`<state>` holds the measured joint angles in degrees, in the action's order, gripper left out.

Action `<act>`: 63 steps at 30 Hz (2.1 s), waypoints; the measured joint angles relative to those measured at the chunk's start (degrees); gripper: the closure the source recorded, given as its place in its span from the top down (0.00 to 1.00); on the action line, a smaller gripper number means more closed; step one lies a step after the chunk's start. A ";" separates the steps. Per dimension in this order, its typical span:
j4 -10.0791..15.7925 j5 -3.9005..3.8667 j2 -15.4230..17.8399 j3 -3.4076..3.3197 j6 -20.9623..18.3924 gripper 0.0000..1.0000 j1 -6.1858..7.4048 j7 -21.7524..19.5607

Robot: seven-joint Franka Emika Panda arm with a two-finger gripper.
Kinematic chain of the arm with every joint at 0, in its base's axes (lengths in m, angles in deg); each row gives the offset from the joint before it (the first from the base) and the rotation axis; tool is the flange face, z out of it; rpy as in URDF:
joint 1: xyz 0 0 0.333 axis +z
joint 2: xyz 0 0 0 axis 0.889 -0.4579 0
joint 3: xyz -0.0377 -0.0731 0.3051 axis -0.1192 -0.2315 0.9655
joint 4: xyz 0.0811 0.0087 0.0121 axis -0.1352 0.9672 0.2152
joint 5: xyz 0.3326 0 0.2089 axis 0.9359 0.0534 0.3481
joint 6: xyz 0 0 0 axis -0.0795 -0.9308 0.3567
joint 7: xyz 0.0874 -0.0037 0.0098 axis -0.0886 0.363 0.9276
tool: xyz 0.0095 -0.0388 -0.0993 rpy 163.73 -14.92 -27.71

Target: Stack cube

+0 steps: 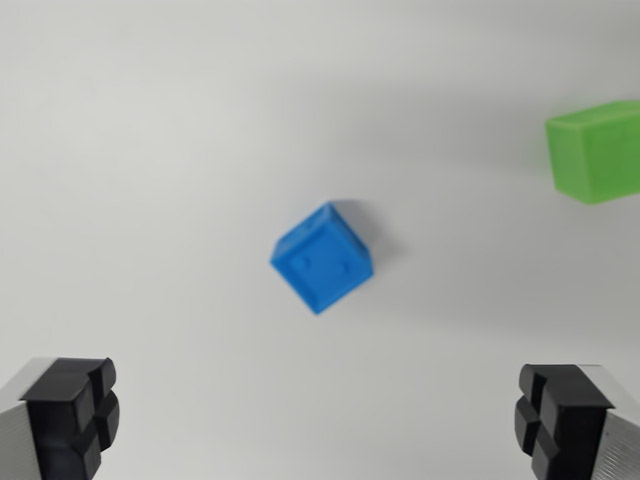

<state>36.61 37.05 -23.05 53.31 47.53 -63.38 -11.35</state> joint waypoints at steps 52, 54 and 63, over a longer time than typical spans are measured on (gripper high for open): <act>17.70 -0.11 -11.26 0.11 28.33 1.00 -0.16 36.37; 17.62 -0.06 -12.45 0.14 29.44 1.00 -0.16 36.44; 16.90 0.24 -17.04 0.33 33.36 1.00 -0.24 36.69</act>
<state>53.51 37.29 -40.09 53.65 80.89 -63.62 25.34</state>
